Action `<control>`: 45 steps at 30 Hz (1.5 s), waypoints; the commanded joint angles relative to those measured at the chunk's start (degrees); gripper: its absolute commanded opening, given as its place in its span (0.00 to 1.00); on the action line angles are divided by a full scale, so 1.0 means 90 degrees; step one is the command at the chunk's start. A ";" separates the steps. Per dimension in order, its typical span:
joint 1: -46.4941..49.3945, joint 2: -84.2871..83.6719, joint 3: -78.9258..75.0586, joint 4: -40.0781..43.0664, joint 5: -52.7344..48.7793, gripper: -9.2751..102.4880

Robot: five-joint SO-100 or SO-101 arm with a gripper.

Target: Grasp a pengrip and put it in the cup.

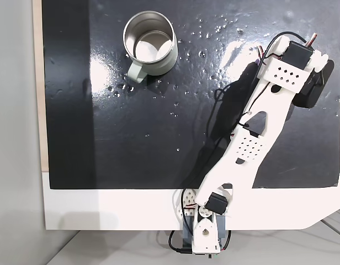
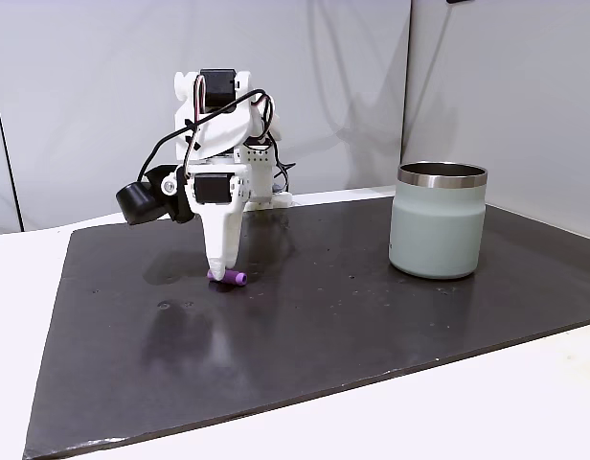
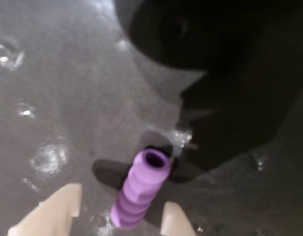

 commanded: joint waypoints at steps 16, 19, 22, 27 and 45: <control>-0.0020 -0.0098 -0.0371 0.0088 0.0020 0.08; -0.0088 0.0654 0.0029 0.0098 0.0166 0.08; -0.0215 0.1572 0.0527 0.0098 0.0371 0.08; -0.0635 0.2764 0.0654 0.0098 0.0625 0.08; -0.3799 0.3008 -0.1260 -0.0293 0.0186 0.08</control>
